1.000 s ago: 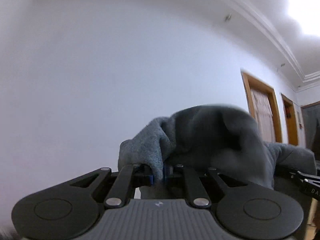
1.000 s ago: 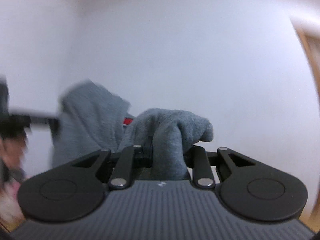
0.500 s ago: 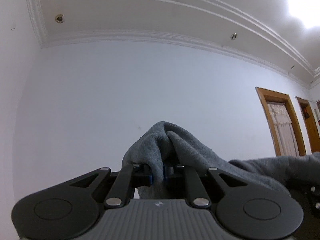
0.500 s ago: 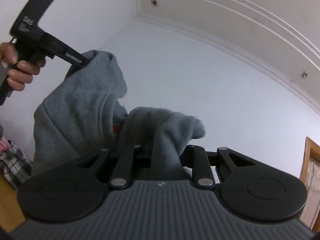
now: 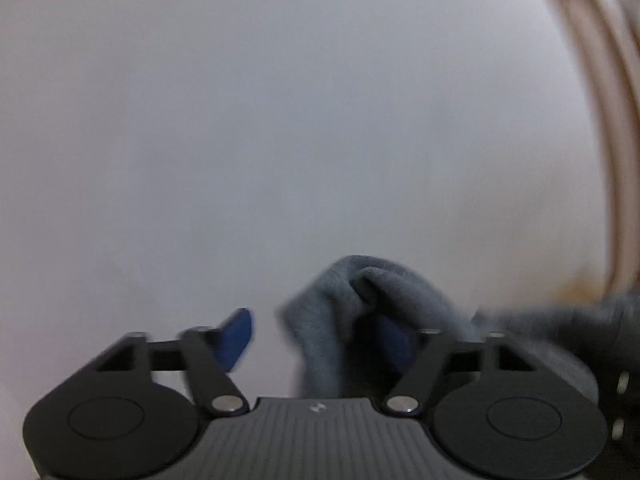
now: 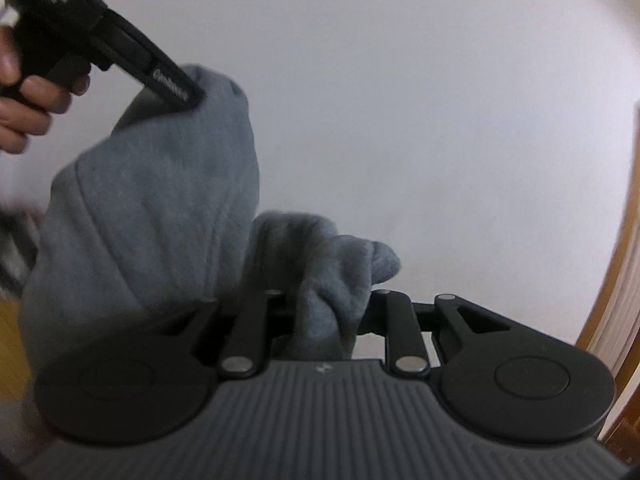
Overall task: Fold clothes
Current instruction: 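Lift the hoodie high with both grippers and shake it out, then lay the hoodie flat on the table and open both grippers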
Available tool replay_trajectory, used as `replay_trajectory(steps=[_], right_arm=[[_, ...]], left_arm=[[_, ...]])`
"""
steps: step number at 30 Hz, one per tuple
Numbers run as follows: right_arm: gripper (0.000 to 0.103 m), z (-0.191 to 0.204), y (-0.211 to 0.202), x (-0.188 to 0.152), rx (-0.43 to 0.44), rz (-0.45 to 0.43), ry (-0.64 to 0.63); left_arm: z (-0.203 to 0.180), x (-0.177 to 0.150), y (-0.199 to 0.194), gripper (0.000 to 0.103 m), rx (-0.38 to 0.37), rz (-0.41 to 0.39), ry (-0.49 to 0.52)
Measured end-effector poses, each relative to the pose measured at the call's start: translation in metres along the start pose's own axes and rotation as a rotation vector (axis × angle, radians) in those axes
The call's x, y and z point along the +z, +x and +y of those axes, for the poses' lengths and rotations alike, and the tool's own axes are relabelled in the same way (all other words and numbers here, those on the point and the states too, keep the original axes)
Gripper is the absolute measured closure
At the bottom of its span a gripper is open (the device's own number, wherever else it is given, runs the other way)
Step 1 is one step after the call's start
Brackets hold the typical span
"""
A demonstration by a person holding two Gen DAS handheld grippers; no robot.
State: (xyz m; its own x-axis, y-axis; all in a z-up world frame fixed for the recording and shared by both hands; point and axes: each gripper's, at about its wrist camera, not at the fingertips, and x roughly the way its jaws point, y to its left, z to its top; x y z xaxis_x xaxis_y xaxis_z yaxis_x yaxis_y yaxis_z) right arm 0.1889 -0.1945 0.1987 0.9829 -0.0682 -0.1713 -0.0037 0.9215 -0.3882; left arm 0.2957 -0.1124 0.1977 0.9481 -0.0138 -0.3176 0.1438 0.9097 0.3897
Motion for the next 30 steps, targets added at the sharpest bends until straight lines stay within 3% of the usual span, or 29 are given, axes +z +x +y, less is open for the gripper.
replay_trajectory(steps=[2,4,5,7,10,12,15,21,24,30], right_arm=[[0.051,0.011,0.069,-0.052,0.000,0.138,-0.007],[0.051,0.020,0.123,-0.103,-0.006,0.282,0.006],[0.051,0.021,0.137,-0.130,-0.015,0.358,0.031],[0.050,0.016,0.132,-0.174,0.031,0.419,0.122],[0.050,0.010,0.098,-0.224,0.131,0.462,0.183],[0.050,-0.002,0.063,-0.252,0.151,0.477,0.205],[0.049,-0.020,0.006,-0.285,0.172,0.513,0.297],[0.047,-0.065,-0.098,-0.302,0.274,0.630,0.628],[0.046,-0.054,-0.138,-0.309,0.302,0.650,0.765],[0.046,-0.010,-0.187,-0.316,0.317,0.714,0.847]], left_arm=[[-0.037,-0.044,0.063,0.033,0.037,0.189,0.069],[-0.062,-0.100,0.096,0.035,-0.001,0.336,0.102],[-0.070,-0.125,0.096,0.034,-0.023,0.373,0.128],[-0.086,-0.175,0.097,0.034,-0.066,0.446,0.180],[-0.093,-0.220,0.064,0.035,-0.146,0.500,0.176],[-0.084,-0.243,0.029,0.032,-0.179,0.512,0.130],[-0.056,-0.242,-0.020,0.031,-0.157,0.564,0.023],[0.011,-0.292,-0.110,0.029,-0.070,0.666,-0.132],[0.030,-0.307,-0.140,0.028,-0.113,0.687,-0.163],[0.051,-0.347,-0.189,0.027,-0.206,0.688,-0.131]])
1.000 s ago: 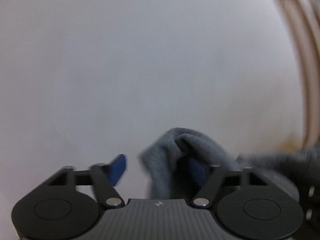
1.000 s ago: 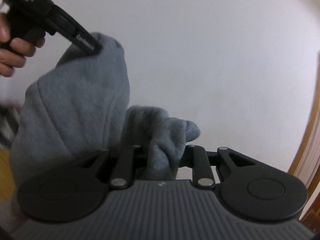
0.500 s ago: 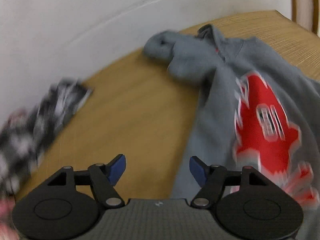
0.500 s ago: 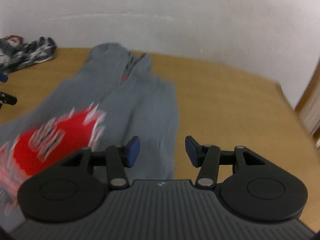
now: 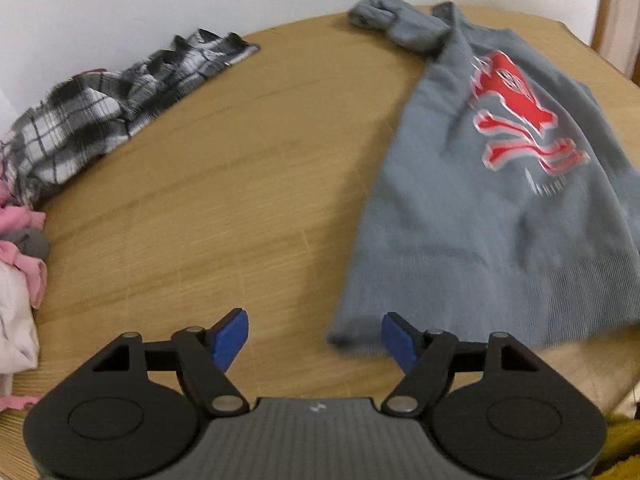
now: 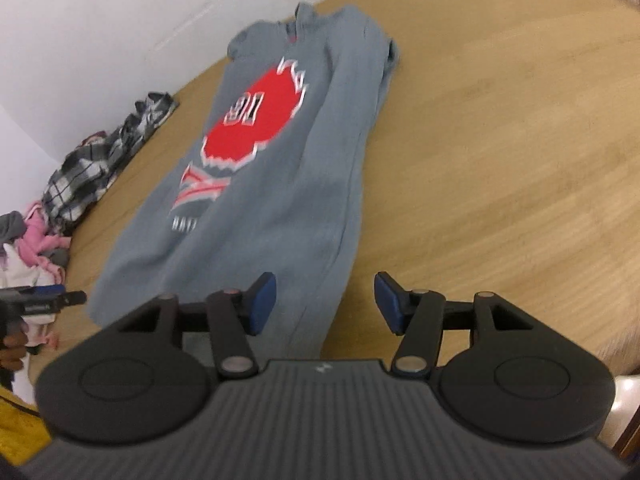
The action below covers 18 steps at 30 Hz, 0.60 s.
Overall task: Fold clothes
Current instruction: 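Lay the hoodie flat on the table and open both grippers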
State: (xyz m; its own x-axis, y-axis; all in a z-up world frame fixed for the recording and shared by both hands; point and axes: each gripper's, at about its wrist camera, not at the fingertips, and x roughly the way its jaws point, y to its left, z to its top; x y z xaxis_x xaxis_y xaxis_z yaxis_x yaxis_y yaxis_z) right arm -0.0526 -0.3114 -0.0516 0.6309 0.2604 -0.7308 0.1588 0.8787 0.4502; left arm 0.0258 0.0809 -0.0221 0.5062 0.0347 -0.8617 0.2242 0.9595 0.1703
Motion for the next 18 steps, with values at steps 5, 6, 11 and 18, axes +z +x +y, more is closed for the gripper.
replay_trajectory(steps=[5,6,11,18], right_arm=[[0.046,0.032,0.008,-0.040,-0.025,0.013,-0.016],[0.046,0.039,0.015,-0.043,-0.044,0.025,-0.025],[0.050,0.054,0.034,-0.041,-0.106,-0.003,-0.050],[0.088,0.070,0.002,0.003,-0.184,-0.085,-0.088]], left_arm=[[0.007,-0.024,0.011,0.027,-0.060,0.020,-0.003],[0.004,-0.027,0.011,0.027,-0.066,0.018,-0.012],[-0.005,-0.031,0.008,0.027,-0.094,-0.003,-0.042],[-0.021,-0.031,0.001,0.027,-0.050,-0.013,-0.042]])
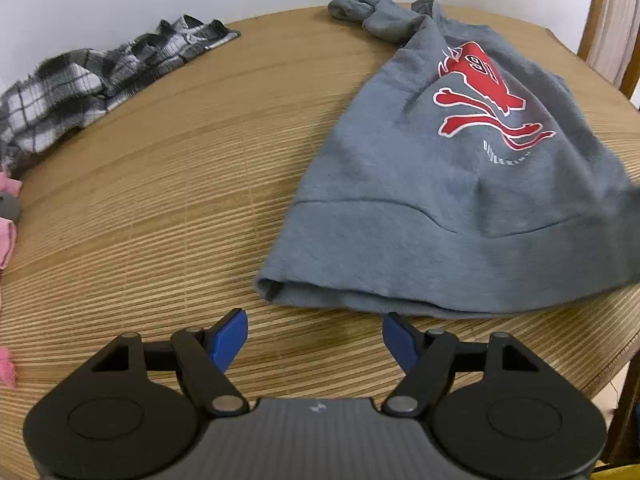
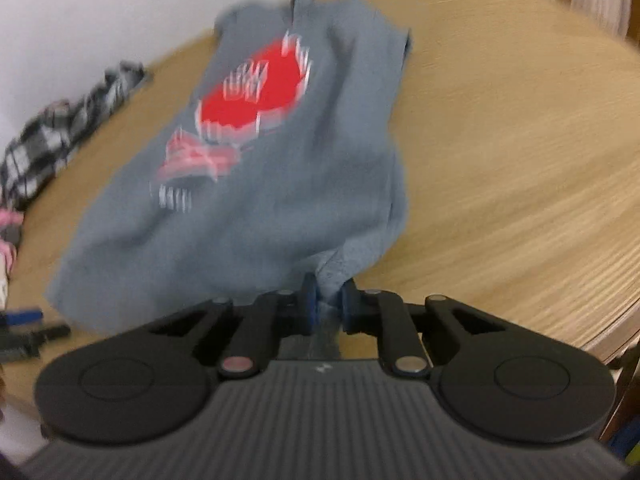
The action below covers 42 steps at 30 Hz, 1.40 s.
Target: Fold clothes
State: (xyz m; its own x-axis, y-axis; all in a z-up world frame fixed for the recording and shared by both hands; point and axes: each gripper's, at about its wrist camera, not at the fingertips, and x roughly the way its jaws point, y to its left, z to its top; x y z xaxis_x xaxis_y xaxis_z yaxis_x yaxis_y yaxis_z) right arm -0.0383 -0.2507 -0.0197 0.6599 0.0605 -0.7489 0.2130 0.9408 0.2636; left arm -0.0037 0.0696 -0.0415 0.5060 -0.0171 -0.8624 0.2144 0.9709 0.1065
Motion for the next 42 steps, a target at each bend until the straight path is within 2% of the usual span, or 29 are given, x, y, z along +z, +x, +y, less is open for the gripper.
replay_trajectory(steps=[3,5,6,10,13,14,16,19,20,21,23,26,28,32,34,37,38,40,42], right_arm=[[0.089,-0.022,-0.051,0.025,-0.038,-0.117,-0.043],[0.089,-0.047,-0.074,0.034,-0.122,-0.161,-0.062],[0.088,-0.060,-0.080,0.036,-0.161,-0.168,-0.065],[0.088,-0.131,-0.064,0.039,-0.341,-0.114,-0.018],[0.080,-0.170,-0.034,0.038,-0.388,-0.010,0.015],[0.077,-0.175,-0.029,0.037,-0.405,0.009,0.022],[0.077,-0.172,-0.027,0.036,-0.485,-0.015,-0.025],[0.074,-0.151,-0.038,0.035,-0.612,-0.127,-0.166],[0.068,-0.141,-0.045,0.034,-0.615,-0.178,-0.203],[0.060,-0.131,-0.053,0.033,-0.583,-0.223,-0.230],[0.052,-0.106,-0.065,0.029,-0.423,-0.273,-0.273],[0.047,-0.063,-0.065,0.019,-0.159,-0.246,-0.357],[0.044,-0.029,-0.063,0.006,-0.061,-0.242,-0.396],[0.044,0.030,-0.047,-0.016,0.098,-0.174,-0.427],[0.044,0.055,-0.042,-0.020,0.187,-0.118,-0.373],[0.044,0.079,-0.028,-0.026,0.327,-0.033,-0.151],[0.044,0.088,-0.024,-0.031,0.345,-0.020,-0.078],[0.044,0.104,-0.021,-0.041,0.319,-0.006,0.041],[0.044,0.115,-0.024,-0.048,0.268,0.020,0.078]], left_arm=[[-0.009,-0.002,-0.003,0.027,-0.004,0.011,-0.026],[-0.019,-0.003,-0.004,0.023,-0.013,0.020,-0.041],[-0.025,-0.004,-0.005,0.023,-0.041,0.023,-0.052],[-0.062,-0.009,-0.008,0.023,-0.046,0.022,-0.047],[-0.087,-0.011,-0.011,0.023,-0.034,0.021,-0.046],[-0.091,-0.011,-0.013,0.023,-0.024,0.016,-0.047],[-0.095,-0.012,-0.016,0.023,0.010,0.009,-0.054],[-0.093,-0.008,-0.018,0.023,0.058,0.010,-0.074],[-0.090,-0.005,-0.018,0.023,0.069,0.009,-0.079],[-0.084,-0.001,-0.017,0.023,0.076,0.007,-0.080],[-0.073,0.009,-0.013,0.023,0.072,-0.001,-0.095],[-0.061,0.027,-0.002,0.023,0.031,-0.015,-0.106],[-0.052,0.040,0.010,0.023,-0.008,-0.023,-0.096],[-0.051,0.056,0.036,0.023,-0.091,-0.011,0.019],[-0.046,0.060,0.047,0.023,-0.158,0.007,0.065],[-0.039,0.064,0.059,0.023,-0.252,0.016,0.137],[-0.039,0.066,0.062,0.023,-0.273,0.016,0.166],[-0.038,0.069,0.068,0.023,-0.309,0.020,0.210],[-0.039,0.073,0.072,0.021,-0.338,0.026,0.240]])
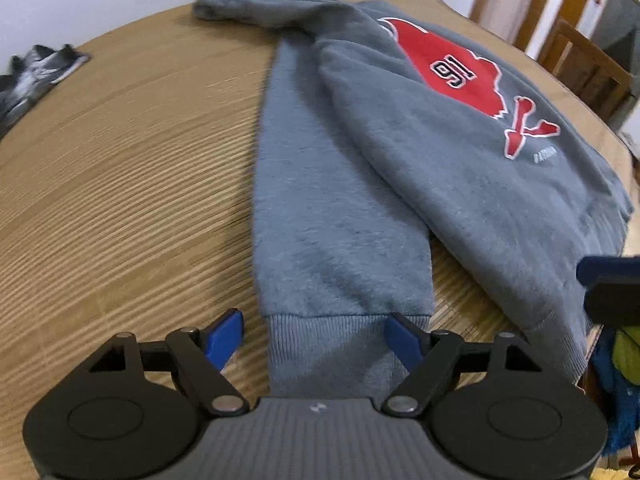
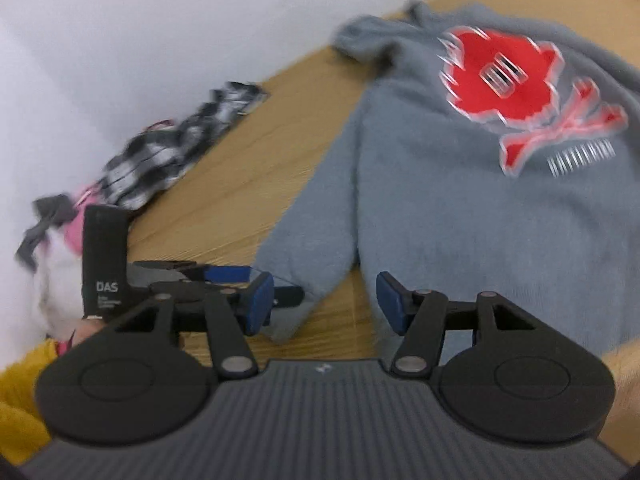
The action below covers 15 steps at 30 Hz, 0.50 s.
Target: Fold clothes
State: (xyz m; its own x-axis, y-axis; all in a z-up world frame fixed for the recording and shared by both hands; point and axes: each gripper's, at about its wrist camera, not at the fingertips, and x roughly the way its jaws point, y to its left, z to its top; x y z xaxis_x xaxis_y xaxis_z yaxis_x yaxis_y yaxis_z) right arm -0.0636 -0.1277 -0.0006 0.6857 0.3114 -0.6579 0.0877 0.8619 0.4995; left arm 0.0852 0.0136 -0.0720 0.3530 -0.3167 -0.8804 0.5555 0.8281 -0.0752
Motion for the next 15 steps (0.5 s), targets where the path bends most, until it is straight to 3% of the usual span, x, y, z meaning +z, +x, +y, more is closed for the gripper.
replay_trajectory(steps=[7,9,12,15], right_arm=[[0.044,0.010,0.012,0.005,-0.085,0.021,0.006],[0.044,0.008,0.014,0.014,-0.102,0.024,-0.021],[0.044,-0.002,0.021,0.020,-0.097,0.013,-0.035],[0.044,-0.003,0.026,0.022,-0.104,0.025,-0.012]], left_arm=[[-0.005,-0.002,0.007,0.013,-0.011,-0.017,0.056],[-0.003,-0.006,0.006,0.003,-0.025,-0.021,0.066],[-0.004,-0.009,0.007,0.000,-0.035,-0.008,0.131],[-0.004,-0.003,0.006,0.000,-0.019,0.040,0.093]])
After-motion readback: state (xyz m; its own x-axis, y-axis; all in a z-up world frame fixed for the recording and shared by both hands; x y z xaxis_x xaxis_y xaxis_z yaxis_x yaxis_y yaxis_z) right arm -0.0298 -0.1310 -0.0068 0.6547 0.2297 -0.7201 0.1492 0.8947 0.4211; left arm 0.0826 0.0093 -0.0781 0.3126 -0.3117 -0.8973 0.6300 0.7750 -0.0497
